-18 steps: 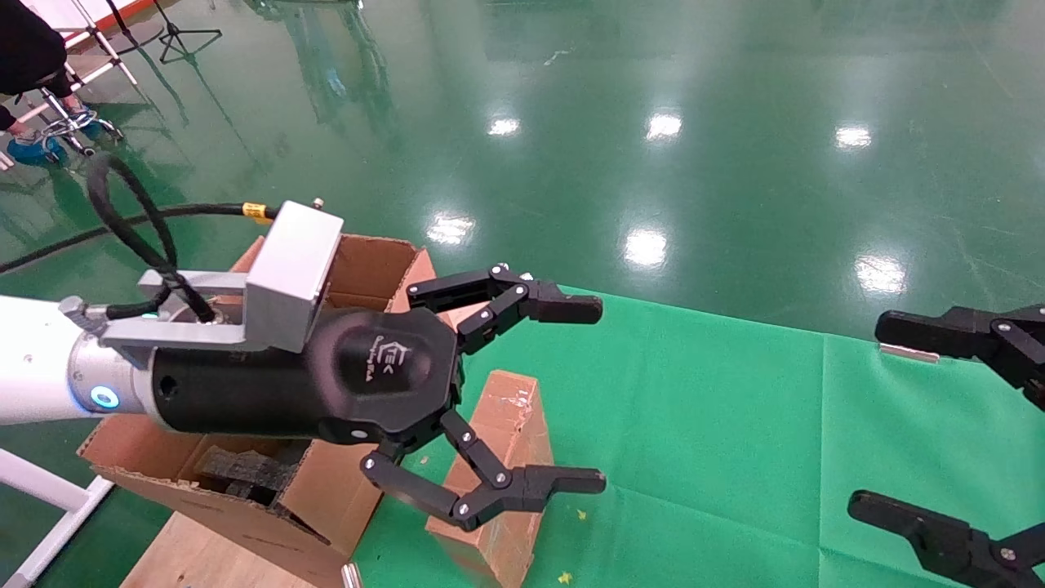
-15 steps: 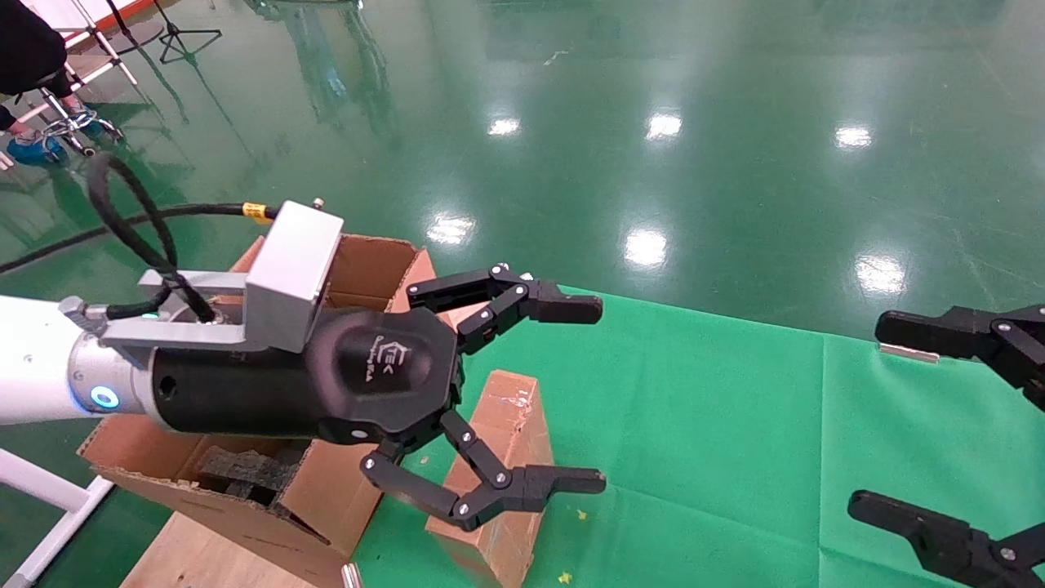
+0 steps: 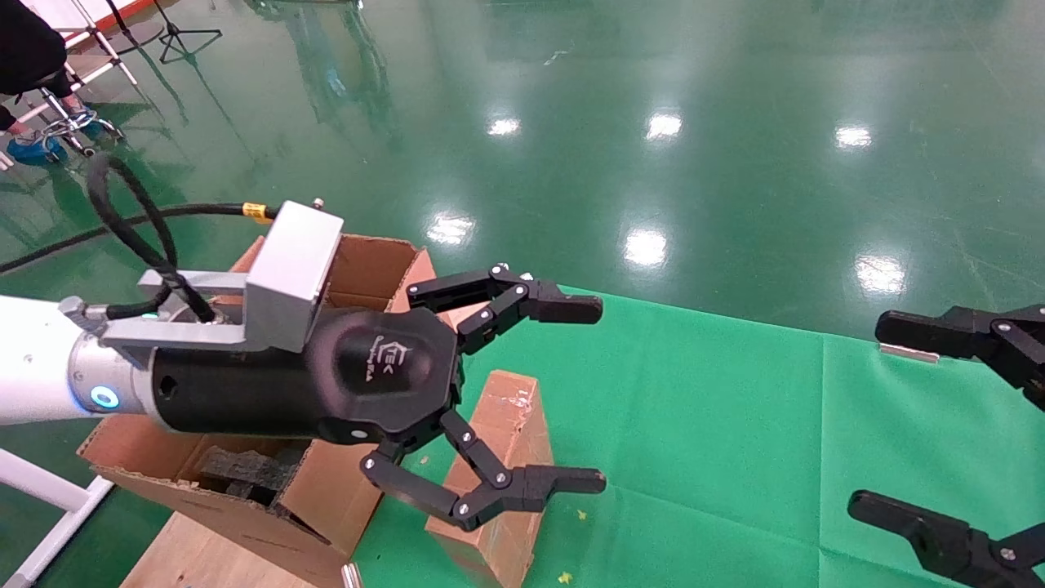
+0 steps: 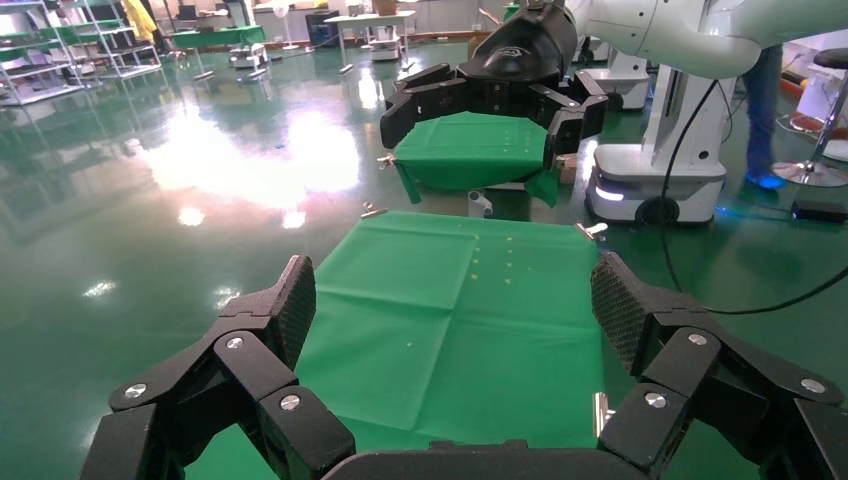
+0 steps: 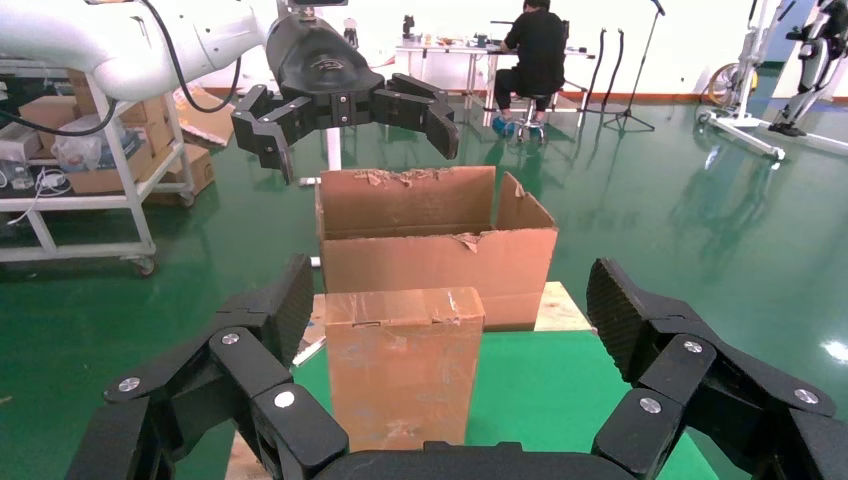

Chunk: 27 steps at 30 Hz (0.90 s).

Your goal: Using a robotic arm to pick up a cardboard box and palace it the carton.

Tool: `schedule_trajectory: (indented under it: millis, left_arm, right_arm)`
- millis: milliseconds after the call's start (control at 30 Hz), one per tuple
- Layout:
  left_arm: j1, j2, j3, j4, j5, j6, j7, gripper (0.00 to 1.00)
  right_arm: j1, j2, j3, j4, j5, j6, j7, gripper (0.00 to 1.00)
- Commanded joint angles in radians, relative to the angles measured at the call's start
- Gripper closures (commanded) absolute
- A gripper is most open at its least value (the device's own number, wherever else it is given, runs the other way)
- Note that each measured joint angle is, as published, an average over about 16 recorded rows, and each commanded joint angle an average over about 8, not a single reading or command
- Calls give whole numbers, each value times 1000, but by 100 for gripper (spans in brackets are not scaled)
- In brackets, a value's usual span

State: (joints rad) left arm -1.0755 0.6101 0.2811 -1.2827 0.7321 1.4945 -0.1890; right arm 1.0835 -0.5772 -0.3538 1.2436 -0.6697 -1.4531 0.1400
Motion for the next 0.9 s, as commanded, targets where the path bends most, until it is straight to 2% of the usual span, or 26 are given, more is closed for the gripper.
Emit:
schedule_trajectory:
  millis: [33,200,300,500,733,900]
  left_arm:
    - [0,1,0,0,-1,1,0,0]
    - [-6,-11,5,-1,20,-10,-15,0]
    - [-28,-29,24,-17,67,-32,-64,0]
    - [-124,-65,106,-60,240,-59,-254,0]
    - [-275,-50,214,-71,423,-1,-506,0]
    - [-323,-37,253,-73,471,31,-578,0]
  right_arm:
    - [0,0,0,0,0,0,0,100]
    - [0,0,0,0,0,0,0,100]
    - [0,0,0,0,0,0,0,100]
    - [0,0,0,0,0,0,0,100]
    - [0,0,0,0,0,0,0,100]
    - [0,0,0,0,0,0,0,100]
